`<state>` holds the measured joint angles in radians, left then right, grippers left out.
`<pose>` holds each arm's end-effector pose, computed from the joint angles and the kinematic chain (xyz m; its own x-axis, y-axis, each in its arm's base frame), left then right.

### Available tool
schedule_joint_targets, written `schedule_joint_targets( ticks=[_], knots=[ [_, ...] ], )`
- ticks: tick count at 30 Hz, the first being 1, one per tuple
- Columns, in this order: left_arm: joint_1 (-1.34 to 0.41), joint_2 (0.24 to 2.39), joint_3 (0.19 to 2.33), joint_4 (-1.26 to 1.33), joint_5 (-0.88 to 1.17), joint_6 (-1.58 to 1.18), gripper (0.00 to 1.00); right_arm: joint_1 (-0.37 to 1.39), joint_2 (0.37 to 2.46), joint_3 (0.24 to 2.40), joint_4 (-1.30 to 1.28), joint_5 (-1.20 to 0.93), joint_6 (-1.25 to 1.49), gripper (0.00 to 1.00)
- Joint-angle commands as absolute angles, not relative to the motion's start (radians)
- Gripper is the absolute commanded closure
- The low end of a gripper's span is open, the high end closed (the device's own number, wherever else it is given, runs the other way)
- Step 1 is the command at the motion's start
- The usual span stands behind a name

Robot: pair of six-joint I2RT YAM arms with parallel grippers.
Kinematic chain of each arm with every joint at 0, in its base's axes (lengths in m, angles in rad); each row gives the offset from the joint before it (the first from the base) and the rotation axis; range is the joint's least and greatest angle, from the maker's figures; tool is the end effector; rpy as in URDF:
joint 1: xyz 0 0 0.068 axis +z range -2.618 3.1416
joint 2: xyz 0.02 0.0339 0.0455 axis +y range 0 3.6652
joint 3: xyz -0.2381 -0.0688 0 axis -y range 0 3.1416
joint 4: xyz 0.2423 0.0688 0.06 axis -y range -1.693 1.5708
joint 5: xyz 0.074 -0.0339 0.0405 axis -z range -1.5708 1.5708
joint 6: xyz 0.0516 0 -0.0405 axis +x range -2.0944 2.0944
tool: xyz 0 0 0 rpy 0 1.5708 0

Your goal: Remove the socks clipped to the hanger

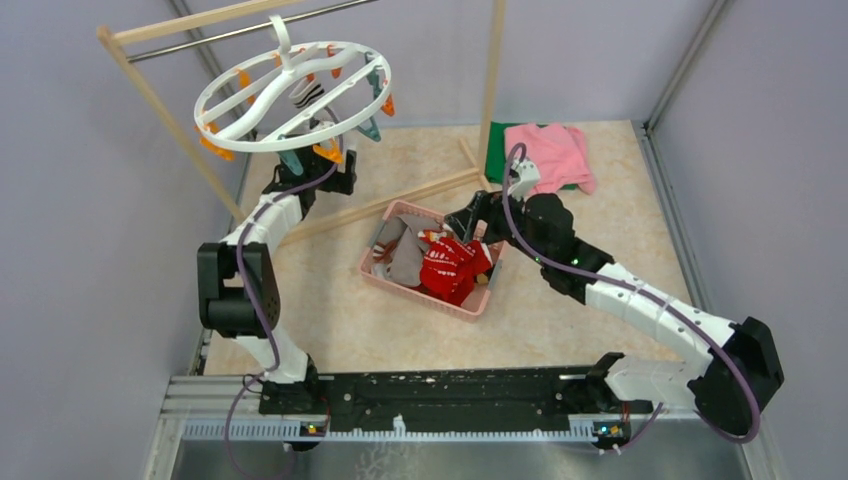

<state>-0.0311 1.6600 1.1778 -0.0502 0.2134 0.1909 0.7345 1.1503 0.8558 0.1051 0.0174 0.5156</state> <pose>0.3904 -0.0231 0.2283 -0.4578 0.1998 -0.8663 0.3052 0.9505 0.0579 0.2199 0.1973 0.2943 -0.4457 0.2617 -0.8561 -0.5031 0.7178 0.4814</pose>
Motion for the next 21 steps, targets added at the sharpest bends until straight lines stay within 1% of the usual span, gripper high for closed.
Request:
schedule_joint_targets(
  ticks=[1, 5, 9, 15, 18, 20, 21],
  knots=[
    [-0.018, 1.713, 1.239, 0.174, 0.166, 0.062, 0.01, 0.729, 1.138, 0.841, 0.174, 0.074, 0.499, 0.16],
    [-0.009, 1.775, 1.296, 0.223, 0.158, 0.050, 0.03, 0.730, 1.124, 0.820, 0.203, 0.088, 0.473, 0.18],
    [0.023, 1.810, 1.339, 0.259, 0.208, 0.016, 0.05, 0.729, 1.138, 0.802, 0.223, 0.092, 0.467, 0.21],
    [0.053, 1.847, 1.361, 0.281, 0.412, -0.102, 0.06, 0.726, 1.163, 0.769, 0.319, 0.078, 0.459, 0.23],
    [0.054, 1.862, 1.368, 0.271, 0.504, -0.111, 0.13, 0.693, 1.207, 0.779, 0.389, 0.016, 0.449, 0.22],
    [0.054, 1.878, 1.377, 0.266, 0.575, -0.102, 0.21, 0.662, 1.261, 0.811, 0.433, -0.042, 0.438, 0.22],
    [0.053, 1.883, 1.382, 0.263, 0.599, -0.102, 0.27, 0.644, 1.295, 0.836, 0.450, -0.067, 0.431, 0.22]
  ],
)
